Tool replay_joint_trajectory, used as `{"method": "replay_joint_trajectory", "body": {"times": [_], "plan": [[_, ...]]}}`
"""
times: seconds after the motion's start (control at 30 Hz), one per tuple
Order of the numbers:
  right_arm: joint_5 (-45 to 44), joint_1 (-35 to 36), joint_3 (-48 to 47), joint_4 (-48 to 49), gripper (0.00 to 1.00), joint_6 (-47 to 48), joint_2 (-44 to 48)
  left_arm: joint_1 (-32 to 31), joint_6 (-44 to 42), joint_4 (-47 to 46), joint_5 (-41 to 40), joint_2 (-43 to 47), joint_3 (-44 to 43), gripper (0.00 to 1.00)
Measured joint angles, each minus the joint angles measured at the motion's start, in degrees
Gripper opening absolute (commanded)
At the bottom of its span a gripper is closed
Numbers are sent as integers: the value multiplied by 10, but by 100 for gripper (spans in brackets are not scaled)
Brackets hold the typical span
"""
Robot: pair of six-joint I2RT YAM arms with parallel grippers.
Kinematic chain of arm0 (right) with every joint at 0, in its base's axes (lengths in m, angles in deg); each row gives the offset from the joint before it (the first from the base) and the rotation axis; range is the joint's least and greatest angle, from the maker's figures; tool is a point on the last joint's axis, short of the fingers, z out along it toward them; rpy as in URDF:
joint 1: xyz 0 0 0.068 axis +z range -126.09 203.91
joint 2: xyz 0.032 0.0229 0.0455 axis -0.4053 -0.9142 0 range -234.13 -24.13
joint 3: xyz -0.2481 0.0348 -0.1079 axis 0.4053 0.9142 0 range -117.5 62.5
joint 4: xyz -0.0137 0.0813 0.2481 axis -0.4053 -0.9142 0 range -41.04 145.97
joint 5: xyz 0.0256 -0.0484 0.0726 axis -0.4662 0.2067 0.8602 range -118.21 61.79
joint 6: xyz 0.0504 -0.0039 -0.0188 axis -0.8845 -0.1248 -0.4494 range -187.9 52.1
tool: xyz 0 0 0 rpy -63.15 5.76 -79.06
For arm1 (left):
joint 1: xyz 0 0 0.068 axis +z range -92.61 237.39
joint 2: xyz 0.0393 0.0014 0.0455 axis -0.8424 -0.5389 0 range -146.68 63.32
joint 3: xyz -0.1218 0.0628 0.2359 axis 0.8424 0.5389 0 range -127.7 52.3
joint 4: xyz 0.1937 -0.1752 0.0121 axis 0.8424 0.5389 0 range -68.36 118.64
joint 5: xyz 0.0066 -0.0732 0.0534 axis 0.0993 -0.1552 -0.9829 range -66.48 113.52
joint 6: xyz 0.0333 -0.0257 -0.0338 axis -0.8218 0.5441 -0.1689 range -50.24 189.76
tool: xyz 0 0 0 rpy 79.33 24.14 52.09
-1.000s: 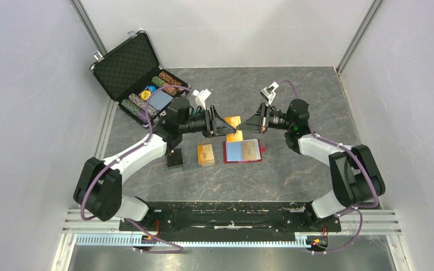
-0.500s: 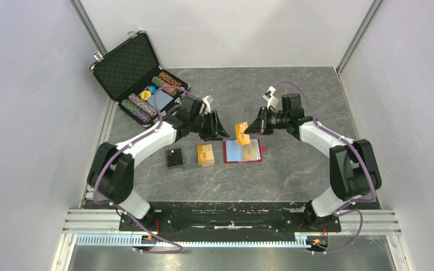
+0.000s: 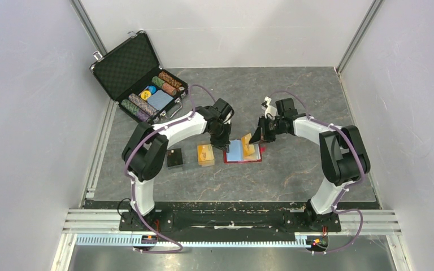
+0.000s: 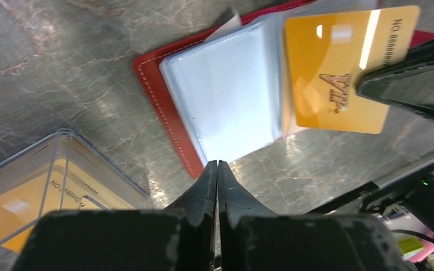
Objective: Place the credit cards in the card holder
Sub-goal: Insert the credit card into the card holder.
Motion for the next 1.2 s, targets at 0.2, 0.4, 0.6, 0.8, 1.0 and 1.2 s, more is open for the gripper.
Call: {"method": "replay_joint_trajectory", "body": {"times": [0.2,0.4,0.6,0.8,1.0,1.2], "plan": [[-3,0,0,-2,0,5,-19,-3,-6,35,-28,-20,-6,2],[4,0,-1,7,0,-2,-28,-3,-10,44,-37,-42,-6,2],[4,0,-1,17,0,-13,-32,-2,-11,48,-36,-52,-10,2],[4,0,14,34,0,-27,-33,-2,-11,52,-35,-56,-14,2],[9,-1,39,60,0,-45,-33,-2,-12,57,-33,-59,-18,2],[20,-2,66,97,0,-67,-29,-2,-12,59,-33,-60,-20,2]]}}
